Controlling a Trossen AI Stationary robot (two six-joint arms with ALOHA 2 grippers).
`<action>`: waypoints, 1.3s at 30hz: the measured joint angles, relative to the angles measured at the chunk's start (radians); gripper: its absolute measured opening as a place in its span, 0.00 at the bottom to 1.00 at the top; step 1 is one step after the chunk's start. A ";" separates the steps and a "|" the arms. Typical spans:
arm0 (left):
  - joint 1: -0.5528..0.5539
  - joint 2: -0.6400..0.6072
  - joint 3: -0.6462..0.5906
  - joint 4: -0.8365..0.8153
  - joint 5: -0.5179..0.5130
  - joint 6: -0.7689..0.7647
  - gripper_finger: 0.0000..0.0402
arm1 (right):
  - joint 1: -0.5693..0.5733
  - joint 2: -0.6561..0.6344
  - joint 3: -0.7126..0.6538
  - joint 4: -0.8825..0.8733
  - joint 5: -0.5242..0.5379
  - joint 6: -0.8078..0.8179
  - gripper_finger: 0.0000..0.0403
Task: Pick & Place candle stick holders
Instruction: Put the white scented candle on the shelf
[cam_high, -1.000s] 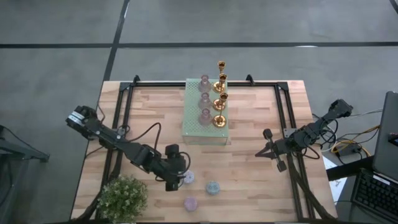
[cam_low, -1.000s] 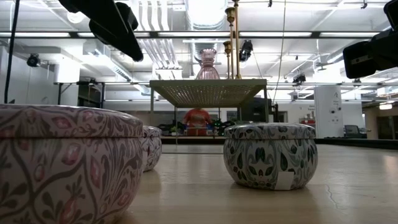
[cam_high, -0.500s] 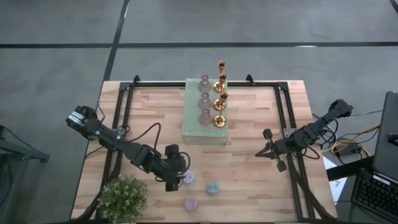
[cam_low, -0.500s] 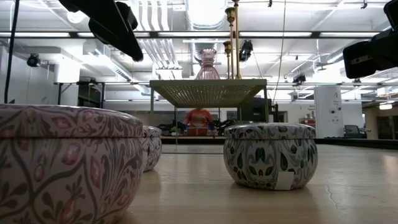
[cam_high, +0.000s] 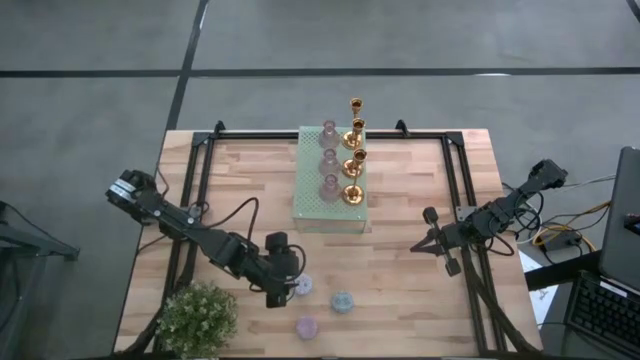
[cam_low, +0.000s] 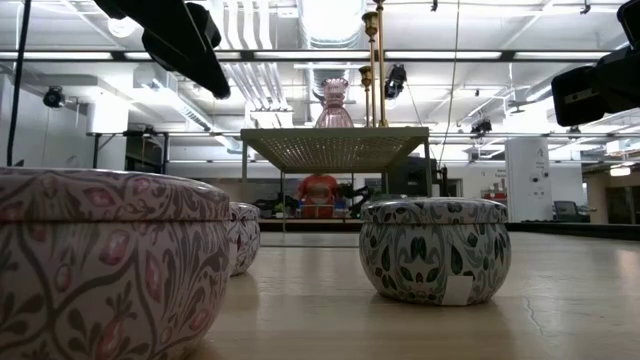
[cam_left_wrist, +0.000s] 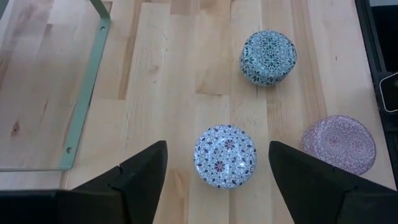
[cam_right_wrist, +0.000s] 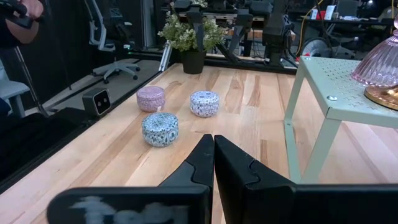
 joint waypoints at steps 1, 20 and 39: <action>0.000 0.000 0.000 0.000 0.000 0.000 0.70 | 0.000 0.000 0.000 0.000 0.000 0.000 0.02; -0.018 0.000 0.000 0.000 0.001 -0.008 0.70 | 0.000 0.000 0.000 0.000 0.000 0.000 0.02; -0.054 0.002 -0.207 0.313 0.026 -0.079 0.73 | 0.000 0.000 0.000 0.000 0.000 0.000 0.02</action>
